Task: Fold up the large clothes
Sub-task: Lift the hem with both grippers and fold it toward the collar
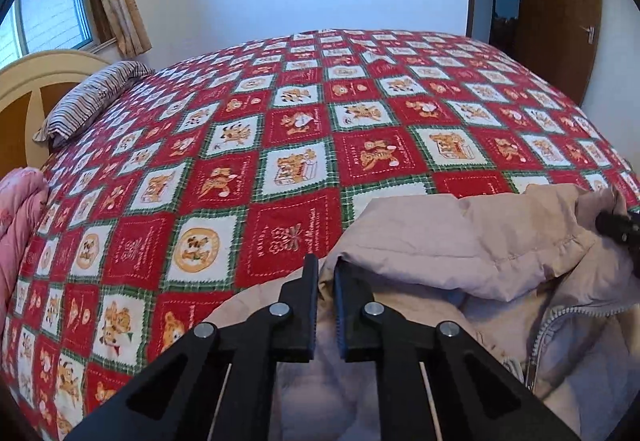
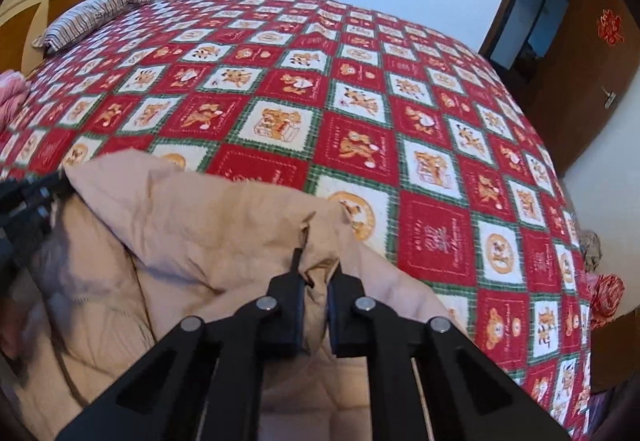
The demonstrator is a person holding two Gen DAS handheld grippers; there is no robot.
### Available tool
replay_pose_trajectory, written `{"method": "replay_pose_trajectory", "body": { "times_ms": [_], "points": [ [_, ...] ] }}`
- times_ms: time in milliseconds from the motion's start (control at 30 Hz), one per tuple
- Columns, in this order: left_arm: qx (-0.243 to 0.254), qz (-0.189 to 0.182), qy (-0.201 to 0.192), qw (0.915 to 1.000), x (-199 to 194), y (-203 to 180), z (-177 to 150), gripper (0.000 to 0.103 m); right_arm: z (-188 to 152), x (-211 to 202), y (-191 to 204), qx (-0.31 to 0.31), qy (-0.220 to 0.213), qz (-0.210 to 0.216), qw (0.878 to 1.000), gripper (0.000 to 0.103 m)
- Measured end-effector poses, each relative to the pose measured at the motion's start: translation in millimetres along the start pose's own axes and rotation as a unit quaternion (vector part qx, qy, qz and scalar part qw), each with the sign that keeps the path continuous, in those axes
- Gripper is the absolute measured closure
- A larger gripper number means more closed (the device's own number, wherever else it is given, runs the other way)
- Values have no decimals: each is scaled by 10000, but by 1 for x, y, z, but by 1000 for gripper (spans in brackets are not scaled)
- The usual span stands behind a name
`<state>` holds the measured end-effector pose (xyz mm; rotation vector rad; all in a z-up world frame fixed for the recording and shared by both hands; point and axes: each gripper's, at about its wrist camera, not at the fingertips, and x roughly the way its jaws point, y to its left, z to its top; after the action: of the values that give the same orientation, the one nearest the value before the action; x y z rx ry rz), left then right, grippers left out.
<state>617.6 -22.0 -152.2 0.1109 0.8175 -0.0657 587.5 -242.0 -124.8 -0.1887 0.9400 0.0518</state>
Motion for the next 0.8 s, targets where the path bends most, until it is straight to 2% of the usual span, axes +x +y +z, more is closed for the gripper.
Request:
{"method": "replay_pose_trajectory", "body": {
  "times_ms": [333,533,700,733,800],
  "points": [
    [-119,-139,22,9998,-14,15,-42,99,-36,-9,2,-313,-334,-258,9986,94],
    [-179,-169,50,9997,-15,16,-50,99,-51,-5,2,-422,-366,-390,9977,94],
    [-49,-82,-29,9999,-16,11,-53,99,-62,6,-1,-411,-221,-386,9982,92],
    [-50,-86,-50,9999,-17,11,-53,100,-62,6,-1,-431,-225,-399,9980,88],
    [-77,-101,-61,9999,-18,13,-52,100,-59,4,0,-468,-211,-400,9979,54]
  ]
}}
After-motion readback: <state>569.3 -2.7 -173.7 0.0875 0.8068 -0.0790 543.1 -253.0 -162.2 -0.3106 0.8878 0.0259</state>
